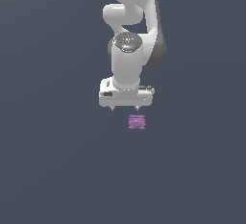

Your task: Pick up the object and move it to a goal position.

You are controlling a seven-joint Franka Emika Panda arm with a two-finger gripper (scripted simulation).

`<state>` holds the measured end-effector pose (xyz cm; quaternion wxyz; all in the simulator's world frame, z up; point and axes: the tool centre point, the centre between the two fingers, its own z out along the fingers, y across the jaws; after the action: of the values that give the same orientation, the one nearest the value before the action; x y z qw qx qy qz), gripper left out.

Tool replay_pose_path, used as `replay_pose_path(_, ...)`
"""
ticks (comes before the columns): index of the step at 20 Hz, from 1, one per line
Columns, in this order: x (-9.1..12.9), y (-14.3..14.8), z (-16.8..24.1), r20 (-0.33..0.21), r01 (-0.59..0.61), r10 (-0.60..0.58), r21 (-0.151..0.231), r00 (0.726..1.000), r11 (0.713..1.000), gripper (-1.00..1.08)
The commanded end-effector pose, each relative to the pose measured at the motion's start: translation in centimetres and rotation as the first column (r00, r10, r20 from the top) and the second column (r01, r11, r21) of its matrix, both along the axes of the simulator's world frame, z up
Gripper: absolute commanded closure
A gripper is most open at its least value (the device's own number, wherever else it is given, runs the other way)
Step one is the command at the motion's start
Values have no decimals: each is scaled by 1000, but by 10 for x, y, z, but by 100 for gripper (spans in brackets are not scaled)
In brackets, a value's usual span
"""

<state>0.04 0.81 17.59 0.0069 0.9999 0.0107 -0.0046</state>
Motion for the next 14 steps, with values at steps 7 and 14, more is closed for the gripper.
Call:
replay_pose_path(7, 2, 7, 0, 2, -40, 40, -1, 999, 999, -92)
replay_pose_path(14, 4, 13, 1, 4, -60, 60, -2, 998, 998, -92)
